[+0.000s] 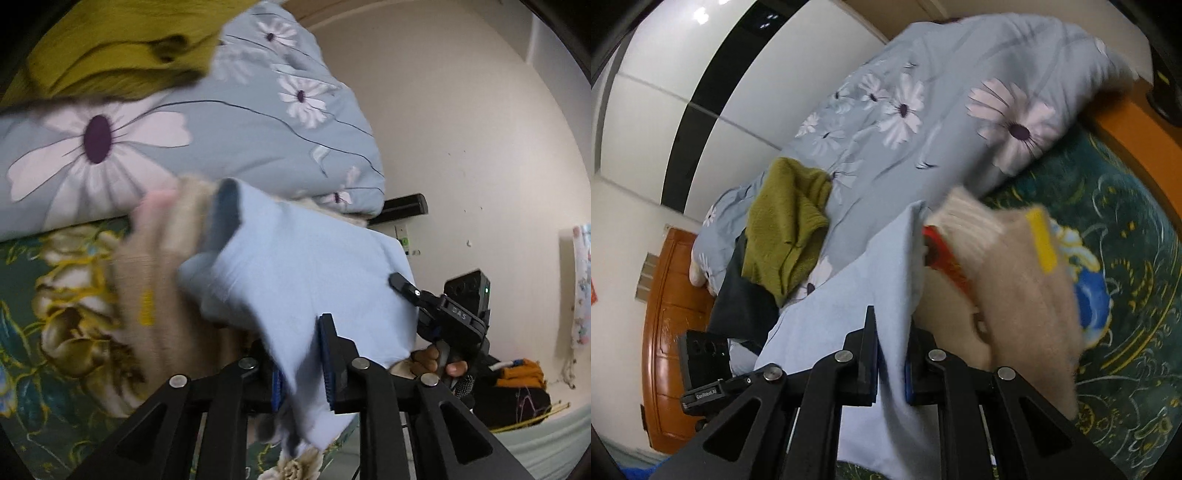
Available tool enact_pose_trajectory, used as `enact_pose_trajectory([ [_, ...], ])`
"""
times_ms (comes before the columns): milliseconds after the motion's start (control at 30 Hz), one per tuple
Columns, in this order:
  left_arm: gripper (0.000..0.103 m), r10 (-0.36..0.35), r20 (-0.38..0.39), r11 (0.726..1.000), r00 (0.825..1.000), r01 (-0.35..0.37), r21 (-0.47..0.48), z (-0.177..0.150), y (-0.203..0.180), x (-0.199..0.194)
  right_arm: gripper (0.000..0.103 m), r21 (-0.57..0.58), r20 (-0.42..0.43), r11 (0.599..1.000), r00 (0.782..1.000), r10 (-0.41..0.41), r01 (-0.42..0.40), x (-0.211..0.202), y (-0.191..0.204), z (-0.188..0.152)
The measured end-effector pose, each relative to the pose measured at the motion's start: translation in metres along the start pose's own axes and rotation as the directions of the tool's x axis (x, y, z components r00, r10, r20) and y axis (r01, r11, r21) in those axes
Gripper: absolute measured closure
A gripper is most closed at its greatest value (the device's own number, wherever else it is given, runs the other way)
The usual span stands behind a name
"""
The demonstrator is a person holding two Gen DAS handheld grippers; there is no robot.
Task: Fold clothes
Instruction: 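Lower the folded sweatshirt onto the stack of folded clothes with both grippers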
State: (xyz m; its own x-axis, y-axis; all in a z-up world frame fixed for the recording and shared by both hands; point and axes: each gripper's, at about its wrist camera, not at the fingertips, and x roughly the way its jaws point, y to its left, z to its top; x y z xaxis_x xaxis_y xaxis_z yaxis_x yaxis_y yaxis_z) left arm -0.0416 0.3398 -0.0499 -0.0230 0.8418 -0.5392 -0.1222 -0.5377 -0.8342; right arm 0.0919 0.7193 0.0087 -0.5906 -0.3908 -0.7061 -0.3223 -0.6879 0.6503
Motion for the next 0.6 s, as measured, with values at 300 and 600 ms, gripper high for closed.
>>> enact_pose_trajectory([
  [300, 0.061, 0.169, 0.007, 0.986, 0.986, -0.169, 0.014, -0.003, 0.004, -0.040, 0.085, -0.017, 0.053, 0.996, 0.995, -0.086, 0.087, -0.033, -0.005, -0.006],
  [600, 0.049, 0.372, 0.176, 0.831, 0.911, -0.412, 0.373, -0.026, -0.090, -0.028, 0.076, -0.204, 0.207, 0.887, 0.904, -0.375, 0.415, -0.062, 0.062, -0.025],
])
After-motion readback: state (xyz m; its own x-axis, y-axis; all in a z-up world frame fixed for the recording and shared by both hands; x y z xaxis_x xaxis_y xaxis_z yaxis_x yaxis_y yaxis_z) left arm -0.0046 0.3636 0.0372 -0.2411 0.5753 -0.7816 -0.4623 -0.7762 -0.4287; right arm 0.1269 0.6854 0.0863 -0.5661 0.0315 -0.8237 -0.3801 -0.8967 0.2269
